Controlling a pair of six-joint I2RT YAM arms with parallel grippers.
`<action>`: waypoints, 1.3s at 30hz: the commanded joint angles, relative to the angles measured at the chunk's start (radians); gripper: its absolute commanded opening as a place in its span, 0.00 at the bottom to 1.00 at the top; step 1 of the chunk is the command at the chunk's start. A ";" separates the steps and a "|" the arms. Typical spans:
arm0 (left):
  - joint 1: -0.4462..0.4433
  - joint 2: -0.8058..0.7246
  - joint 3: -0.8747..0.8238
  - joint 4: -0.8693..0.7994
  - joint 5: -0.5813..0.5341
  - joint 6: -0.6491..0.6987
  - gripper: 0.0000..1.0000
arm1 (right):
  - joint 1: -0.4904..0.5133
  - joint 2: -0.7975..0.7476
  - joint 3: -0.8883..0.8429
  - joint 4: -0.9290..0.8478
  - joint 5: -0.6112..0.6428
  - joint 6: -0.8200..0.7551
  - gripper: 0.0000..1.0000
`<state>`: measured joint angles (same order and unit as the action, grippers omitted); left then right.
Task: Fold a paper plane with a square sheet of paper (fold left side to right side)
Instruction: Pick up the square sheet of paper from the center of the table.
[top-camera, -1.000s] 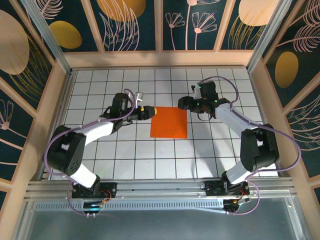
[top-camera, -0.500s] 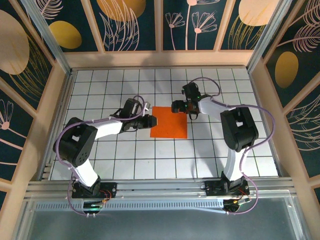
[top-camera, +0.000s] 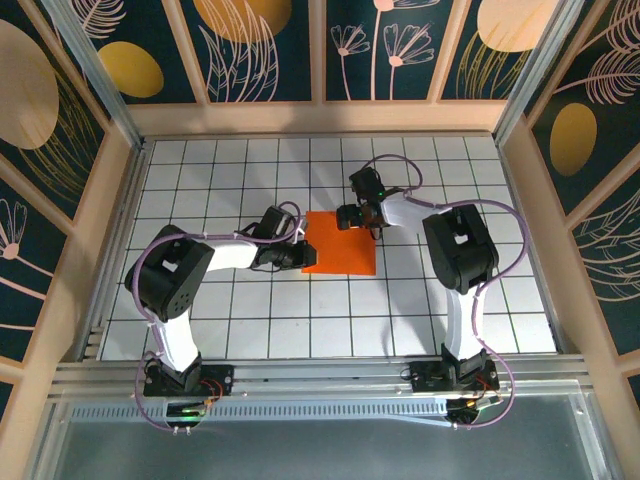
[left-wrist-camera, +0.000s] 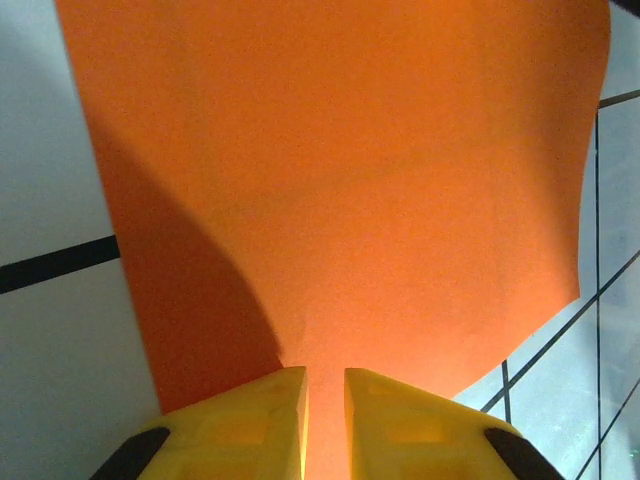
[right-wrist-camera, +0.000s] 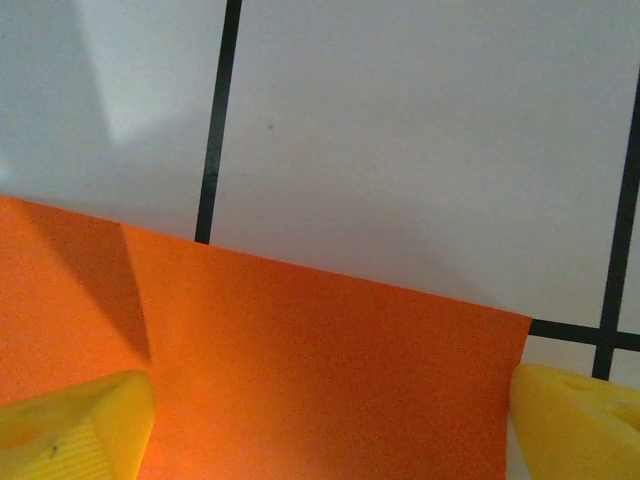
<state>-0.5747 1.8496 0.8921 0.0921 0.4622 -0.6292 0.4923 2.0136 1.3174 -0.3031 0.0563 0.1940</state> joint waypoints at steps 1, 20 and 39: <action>-0.005 0.037 -0.001 -0.065 -0.046 -0.012 0.17 | 0.025 0.037 0.008 -0.050 -0.035 -0.004 0.90; -0.006 0.030 -0.001 -0.031 -0.048 -0.040 0.16 | 0.124 -0.076 -0.006 -0.175 -0.086 0.045 0.70; 0.100 -0.190 -0.067 0.066 0.000 -0.053 0.45 | -0.014 -0.228 -0.132 -0.025 -0.467 -0.007 0.35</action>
<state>-0.5289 1.7477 0.8555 0.1177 0.4408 -0.6750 0.5152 1.8591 1.2152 -0.3901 -0.2642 0.2104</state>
